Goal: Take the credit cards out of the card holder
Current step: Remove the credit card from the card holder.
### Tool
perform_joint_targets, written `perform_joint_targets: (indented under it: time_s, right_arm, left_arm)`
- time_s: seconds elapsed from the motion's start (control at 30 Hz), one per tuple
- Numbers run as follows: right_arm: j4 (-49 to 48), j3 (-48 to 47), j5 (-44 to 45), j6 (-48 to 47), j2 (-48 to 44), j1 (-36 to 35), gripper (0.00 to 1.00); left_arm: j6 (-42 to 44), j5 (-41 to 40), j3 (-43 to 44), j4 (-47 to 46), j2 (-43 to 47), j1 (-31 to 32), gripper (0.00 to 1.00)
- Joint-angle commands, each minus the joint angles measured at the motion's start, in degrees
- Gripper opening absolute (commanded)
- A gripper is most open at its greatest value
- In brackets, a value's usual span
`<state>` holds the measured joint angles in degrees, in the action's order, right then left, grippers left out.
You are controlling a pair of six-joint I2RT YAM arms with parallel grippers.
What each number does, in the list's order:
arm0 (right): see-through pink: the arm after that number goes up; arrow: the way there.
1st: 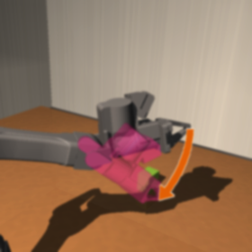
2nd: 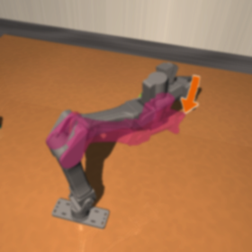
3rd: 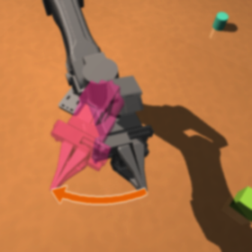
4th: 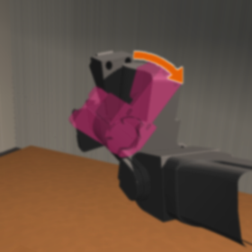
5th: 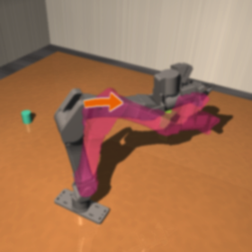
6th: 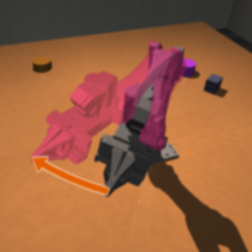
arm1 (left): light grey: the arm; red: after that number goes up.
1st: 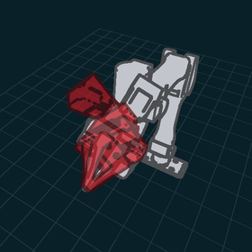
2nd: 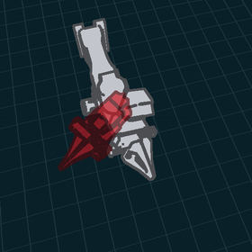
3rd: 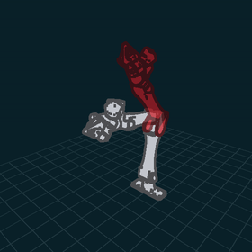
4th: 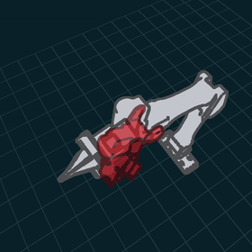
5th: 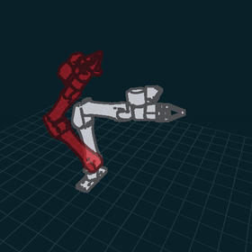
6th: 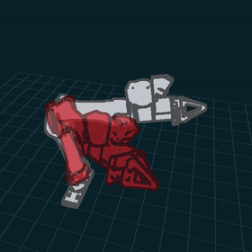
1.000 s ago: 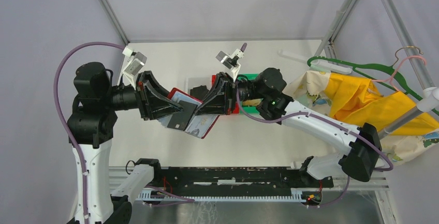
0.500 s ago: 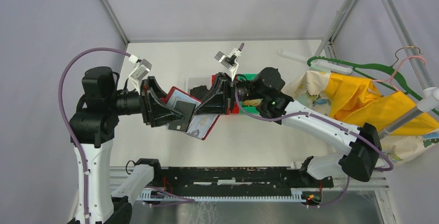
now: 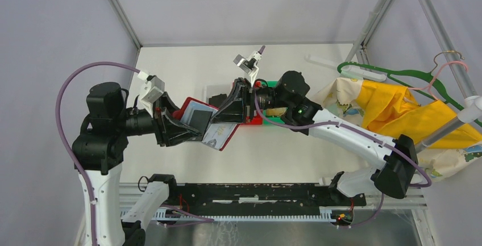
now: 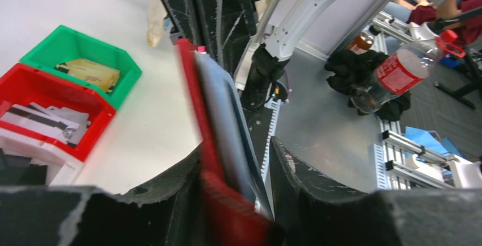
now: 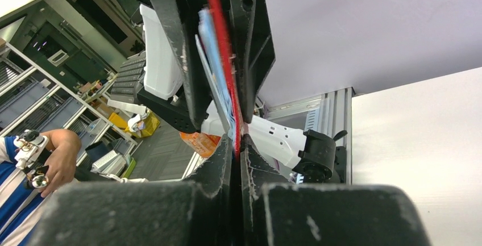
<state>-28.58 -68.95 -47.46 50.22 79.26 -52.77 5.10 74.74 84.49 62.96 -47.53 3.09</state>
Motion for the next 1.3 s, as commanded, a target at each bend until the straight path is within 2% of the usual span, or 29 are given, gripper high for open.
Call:
perform_joint_targets:
  time_s: [0.0, 0.1, 0.2, 0.3, 0.43, 0.5, 0.57, 0.63, 0.8, 0.93, 1.1, 1.27]
  right_arm:
    - [-4.62, -3.05, 1.81, 1.47, -0.43, 0.40, 0.00]
    - [-5.59, -2.36, 1.65, 1.97, -0.40, 0.39, 0.00]
    - [-6.61, -1.72, 1.11, 2.28, -0.60, 0.39, 0.00]
    - [-7.23, -1.32, -0.09, 2.20, -0.68, 0.40, 0.00]
    - [-9.12, -0.49, -2.18, 2.45, -0.67, 0.43, 0.00]
    - [-9.91, -0.35, -3.25, 2.76, -0.77, 0.39, 0.00]
    - [-9.54, -0.22, -3.68, 2.33, -1.15, 0.39, 0.00]
    - [-9.28, -0.06, -3.86, 1.97, -1.68, 0.39, 0.00]
    - [-9.36, -0.05, -4.54, 1.82, -2.07, 0.39, 0.00]
    - [-9.52, -0.06, -5.18, 1.88, -2.08, 0.39, 0.00]
    - [-9.58, 0.04, -5.60, 2.07, -1.91, 0.42, 0.00]
    - [-9.64, 0.02, -6.06, 2.02, -1.76, 0.41, 0.00]
  left_arm:
    - [6.42, -5.88, 0.77, 1.86, -1.58, 0.07, 0.45]
    - [5.69, -9.60, 1.11, 0.34, -1.95, 0.07, 0.42]
    - [4.76, -9.61, 1.47, -0.54, -1.66, 0.07, 0.40]
    - [3.57, -4.84, 2.42, -0.63, -1.95, 0.07, 0.40]
    - [5.32, 6.84, 4.19, 0.86, -3.21, 0.12, 0.37]
    - [1.15, 8.48, 4.09, -3.38, -3.94, 0.12, 0.36]
    - [-1.90, 8.04, 4.13, -6.06, -4.70, 0.07, 0.35]
    - [-1.41, 6.23, 4.15, -6.18, -4.94, 0.07, 0.35]
    - [-0.53, -2.61, 3.96, -6.87, -4.54, 0.12, 0.34]
    - [0.20, -7.79, 4.46, -6.99, -4.35, 0.15, 0.40]
    - [0.00, -7.96, 4.34, -7.54, -4.13, 0.09, 0.44]
    - [-0.28, -4.74, 4.27, -7.41, -4.16, 0.12, 0.42]
